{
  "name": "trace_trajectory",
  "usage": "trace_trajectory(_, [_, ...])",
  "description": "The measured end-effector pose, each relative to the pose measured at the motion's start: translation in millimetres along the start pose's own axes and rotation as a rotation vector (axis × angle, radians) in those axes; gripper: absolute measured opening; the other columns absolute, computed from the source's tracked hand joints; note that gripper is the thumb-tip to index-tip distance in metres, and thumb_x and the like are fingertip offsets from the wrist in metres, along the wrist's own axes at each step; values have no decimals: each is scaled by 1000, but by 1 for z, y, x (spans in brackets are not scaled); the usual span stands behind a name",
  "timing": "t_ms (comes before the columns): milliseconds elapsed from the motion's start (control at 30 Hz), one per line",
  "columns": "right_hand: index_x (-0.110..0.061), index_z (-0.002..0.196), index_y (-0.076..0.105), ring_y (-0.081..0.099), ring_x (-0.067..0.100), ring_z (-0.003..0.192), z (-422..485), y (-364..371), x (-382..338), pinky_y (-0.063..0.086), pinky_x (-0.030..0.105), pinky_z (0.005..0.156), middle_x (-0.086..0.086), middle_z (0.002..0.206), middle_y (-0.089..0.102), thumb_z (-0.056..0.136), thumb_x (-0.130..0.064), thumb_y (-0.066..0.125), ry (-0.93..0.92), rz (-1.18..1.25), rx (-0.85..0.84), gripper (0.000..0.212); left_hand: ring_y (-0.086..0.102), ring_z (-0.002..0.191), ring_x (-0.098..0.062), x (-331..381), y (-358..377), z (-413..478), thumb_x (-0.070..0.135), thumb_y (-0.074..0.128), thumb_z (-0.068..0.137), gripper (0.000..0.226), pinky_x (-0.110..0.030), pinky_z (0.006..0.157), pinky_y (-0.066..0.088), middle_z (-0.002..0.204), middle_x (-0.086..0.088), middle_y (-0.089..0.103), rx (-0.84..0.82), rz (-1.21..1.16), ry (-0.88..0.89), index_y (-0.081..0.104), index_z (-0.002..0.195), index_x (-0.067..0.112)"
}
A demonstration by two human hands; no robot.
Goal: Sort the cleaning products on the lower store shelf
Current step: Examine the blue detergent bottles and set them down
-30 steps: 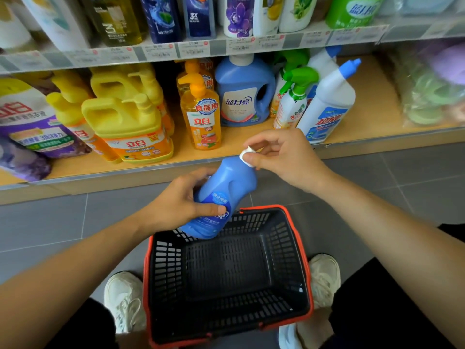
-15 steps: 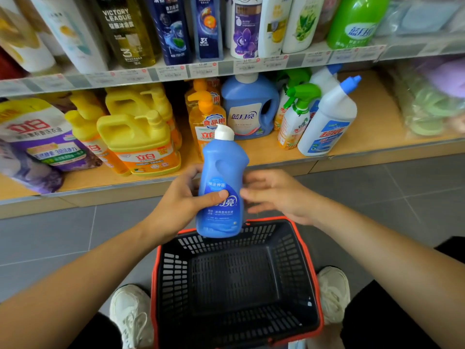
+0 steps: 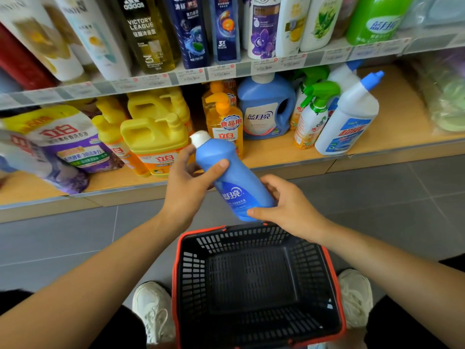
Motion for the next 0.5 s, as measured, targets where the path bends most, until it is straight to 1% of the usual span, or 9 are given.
trace_trajectory(33, [-18,107,64,70,24,94,0,-1,-2,58,56,75,2,102,71,71,-20,88,-37,-66,40,44,76,93,-22,-1,0,-1,32,83,74,64,-36,74,63,106,-8,76,-1,7,10,58,131,16])
trace_trajectory(100, [-18,108,65,64,19,91,-2,-3,-7,57,50,73,-2,99,64,70,-20,88,-121,-219,123,45,76,92,-20,-3,0,-2,28,86,77,55,-34,72,63,103,-3,76,18,31,6,62,124,16])
trace_trajectory(167, [-19,110,66,57,12,86,-5,-3,-13,52,38,72,-7,97,56,68,-20,88,-200,-346,184,47,75,92,-20,-6,-2,-1,29,89,75,51,-33,72,63,104,-5,75,64,29,-31,63,118,16])
trace_trajectory(200, [-19,112,66,54,10,83,-6,-3,-15,49,33,70,-7,95,53,68,-21,88,-234,-389,202,49,75,92,-18,-7,-3,0,32,89,73,51,-31,70,62,104,-5,74,82,36,-50,63,114,18])
trace_trajectory(300, [-18,117,67,50,14,79,-9,-4,-19,44,33,64,-6,92,46,70,-20,84,-327,-515,237,50,73,84,-14,-6,-4,3,41,85,76,45,-26,67,59,103,-2,74,97,48,-126,66,111,19])
trace_trajectory(367, [-13,117,68,48,17,79,-10,-5,-20,40,32,63,-4,91,45,69,-15,83,-385,-603,258,50,74,80,-18,-7,-6,4,44,79,82,41,-26,66,59,96,2,77,113,-21,-200,68,110,17])
trace_trajectory(400, [-11,118,68,48,17,79,-10,-6,-20,39,31,64,-3,92,45,69,-13,84,-406,-635,268,51,74,81,-21,-7,-7,4,45,77,83,41,-27,67,60,95,1,77,122,-50,-229,69,111,16])
trace_trajectory(467, [-8,120,68,50,19,80,-10,-7,-18,41,31,65,1,92,49,68,-9,84,-428,-651,283,54,75,84,-24,-7,-8,5,45,75,86,42,-27,70,60,99,-3,78,110,-91,-258,70,114,13])
trace_trajectory(500, [-8,121,68,52,21,81,-10,-8,-17,44,33,65,2,94,51,68,-8,85,-430,-637,285,56,74,83,-22,-8,-8,5,44,73,88,40,-27,70,60,100,-2,78,95,-105,-260,71,114,14])
Point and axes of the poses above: each hand's wrist, its own z-axis towards the middle knuckle, its own y-axis out of the palm, x = y × z, the point moved 3 cm from there along z, towards the middle knuckle
